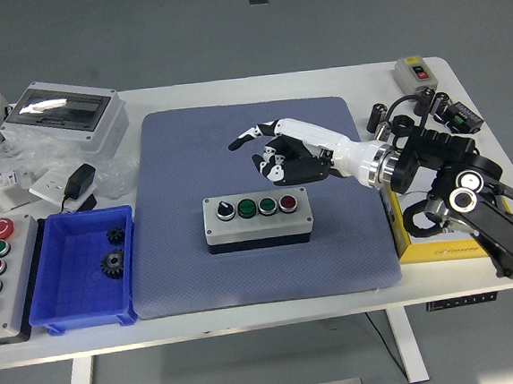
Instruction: Pick up the button,place it on the desk,press the button,press the button
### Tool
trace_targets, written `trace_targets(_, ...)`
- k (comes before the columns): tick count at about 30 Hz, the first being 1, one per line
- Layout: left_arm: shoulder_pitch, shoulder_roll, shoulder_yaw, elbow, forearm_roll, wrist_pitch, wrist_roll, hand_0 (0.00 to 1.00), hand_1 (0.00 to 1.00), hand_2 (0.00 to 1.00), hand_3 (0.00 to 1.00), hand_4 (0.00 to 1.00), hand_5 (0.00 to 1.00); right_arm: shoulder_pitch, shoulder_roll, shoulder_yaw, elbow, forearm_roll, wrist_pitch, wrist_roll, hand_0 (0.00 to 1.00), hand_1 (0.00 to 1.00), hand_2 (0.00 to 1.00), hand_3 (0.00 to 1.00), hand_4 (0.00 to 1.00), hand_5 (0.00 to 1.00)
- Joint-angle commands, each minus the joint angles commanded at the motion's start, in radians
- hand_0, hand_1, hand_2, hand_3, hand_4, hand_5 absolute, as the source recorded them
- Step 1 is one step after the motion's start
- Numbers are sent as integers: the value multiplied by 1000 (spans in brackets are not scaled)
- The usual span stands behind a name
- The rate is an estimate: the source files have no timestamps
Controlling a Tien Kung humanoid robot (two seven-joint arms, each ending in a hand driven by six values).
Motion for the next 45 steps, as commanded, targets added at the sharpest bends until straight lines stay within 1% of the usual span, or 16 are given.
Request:
trace_targets(3,1,-2,3,0,-2,0,-2,607,600,518,595,604,211,-58,48,58,-72,114,14,32,2,97,211,758,237,34)
trace_targets(4,1,-2,2,0,-1,0,-3,607,600,518,595,604,211,-75,56,74,-91,150,16,39,2,97,211,758,237,34)
trace_targets(5,2,-3,2,0,0,0,-3,607,600,519,596,604,213,-91,62,90,-109,186,18,44,16,166,283,742,218,22)
trace_targets(7,3,-4,2,0,-1,1,-4,607,600,519,596,604,213,-123,67,125,-136,254,23,54,16,166,283,742,218,22)
trace_targets(10,6,-5,0,0,1,2,-5,607,600,519,596,604,213,-173,72,189,-152,357,29,68,16,166,283,742,218,22)
trace_targets(11,7,-5,0,0,1,2,-6,607,600,518,596,607,218,-190,72,214,-153,393,25,74,66,231,322,735,205,10)
trace_targets(16,8,-6,1,0,-1,2,-8,607,600,518,596,607,218,-260,70,321,-157,511,-7,94,66,231,322,735,205,10)
trace_targets(17,9,-7,2,0,-2,2,-8,607,600,519,597,608,218,-277,70,349,-158,531,-19,102,54,203,279,721,248,16)
trace_targets(20,12,-8,1,0,-3,2,-7,607,600,519,597,608,218,-311,70,414,-169,539,-45,128,54,203,279,721,248,16)
trace_targets(28,10,-10,4,0,-9,3,-10,607,600,520,596,609,224,-356,81,586,-211,438,-104,191,50,198,271,715,276,4)
trace_targets(29,9,-10,8,0,-13,3,-11,607,600,520,597,609,221,-357,82,603,-212,427,-110,196,156,282,341,709,333,2)
trace_targets(34,9,-10,50,0,-55,4,-23,607,600,520,597,609,221,-361,83,664,-210,401,-128,218,156,282,341,709,333,2)
trace_targets(35,8,-10,54,0,-60,4,-25,607,600,520,596,610,224,-362,83,672,-208,395,-136,224,624,687,711,752,914,703)
trace_targets(40,8,-10,65,0,-67,4,-27,607,600,520,596,610,224,-360,79,684,-205,389,-169,247,624,687,711,752,914,703)
trace_targets(41,9,-9,66,0,-66,3,-26,607,600,521,596,611,221,-358,79,684,-206,391,-175,251,843,822,832,816,998,998)
trace_targets(45,9,-2,66,0,-70,4,-27,607,600,521,596,611,221,-356,78,682,-208,393,-185,258,843,822,832,816,998,998)
